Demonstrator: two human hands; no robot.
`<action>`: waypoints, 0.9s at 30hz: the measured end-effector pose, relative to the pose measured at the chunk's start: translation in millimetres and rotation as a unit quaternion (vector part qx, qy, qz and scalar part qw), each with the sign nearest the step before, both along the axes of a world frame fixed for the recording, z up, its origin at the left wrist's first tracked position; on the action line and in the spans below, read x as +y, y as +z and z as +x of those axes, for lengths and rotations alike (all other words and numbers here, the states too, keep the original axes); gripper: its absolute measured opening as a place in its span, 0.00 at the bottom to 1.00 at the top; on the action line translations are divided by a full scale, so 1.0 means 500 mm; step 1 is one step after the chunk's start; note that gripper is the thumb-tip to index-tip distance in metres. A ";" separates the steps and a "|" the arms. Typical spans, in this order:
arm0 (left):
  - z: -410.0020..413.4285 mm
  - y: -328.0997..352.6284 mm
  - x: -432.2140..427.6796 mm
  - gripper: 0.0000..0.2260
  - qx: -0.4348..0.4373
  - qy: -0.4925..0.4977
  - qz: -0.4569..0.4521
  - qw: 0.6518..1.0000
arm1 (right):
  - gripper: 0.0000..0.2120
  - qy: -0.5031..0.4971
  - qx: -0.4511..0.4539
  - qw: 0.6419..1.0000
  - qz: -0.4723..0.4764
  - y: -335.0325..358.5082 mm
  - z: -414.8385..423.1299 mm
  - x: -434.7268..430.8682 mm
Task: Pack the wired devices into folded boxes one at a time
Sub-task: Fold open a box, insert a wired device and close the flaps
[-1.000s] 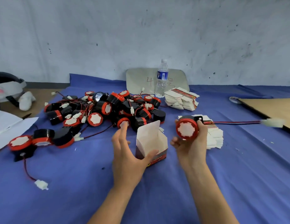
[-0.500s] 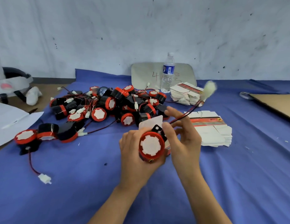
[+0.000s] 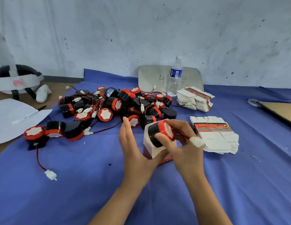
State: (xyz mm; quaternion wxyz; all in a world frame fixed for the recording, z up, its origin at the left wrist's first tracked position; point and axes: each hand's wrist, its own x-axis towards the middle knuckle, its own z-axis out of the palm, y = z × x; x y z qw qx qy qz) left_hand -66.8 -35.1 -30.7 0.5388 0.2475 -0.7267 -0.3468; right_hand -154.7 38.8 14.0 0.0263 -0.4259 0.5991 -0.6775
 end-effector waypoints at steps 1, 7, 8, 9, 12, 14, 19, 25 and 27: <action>-0.004 -0.004 -0.003 0.55 -0.019 -0.019 0.031 0.999 | 0.15 -0.016 -0.023 1.000 0.001 -0.004 -0.007 -0.004; -0.021 -0.045 -0.025 0.58 -0.124 -0.092 0.127 0.980 | 0.14 -0.110 0.003 0.988 0.113 -0.032 -0.016 -0.020; -0.021 -0.047 -0.027 0.57 -0.125 -0.093 0.131 0.979 | 0.15 -0.121 0.019 0.983 0.138 -0.038 -0.019 -0.022; -0.020 -0.048 -0.027 0.57 -0.125 -0.095 0.133 0.979 | 0.16 -0.127 0.038 0.978 0.162 -0.042 -0.022 -0.024; -0.017 -0.050 -0.027 0.55 -0.133 -0.089 0.133 0.978 | 0.15 -0.115 0.105 0.959 0.235 -0.055 -0.021 -0.031; -0.017 -0.050 -0.025 0.53 -0.142 -0.086 0.117 0.979 | 0.09 -0.102 0.149 0.945 0.274 -0.060 -0.019 -0.034; -0.012 -0.052 -0.021 0.52 -0.156 -0.065 0.049 0.984 | 0.09 -0.075 0.213 0.911 0.344 -0.059 -0.025 -0.028; -0.006 -0.034 -0.009 0.29 -0.176 -0.071 0.007 0.982 | 0.03 -0.044 0.131 0.958 0.253 -0.053 -0.022 -0.025; -0.005 -0.030 -0.010 0.17 -0.189 -0.042 -0.010 0.981 | 0.06 -0.079 0.109 0.971 0.199 -0.053 -0.021 -0.026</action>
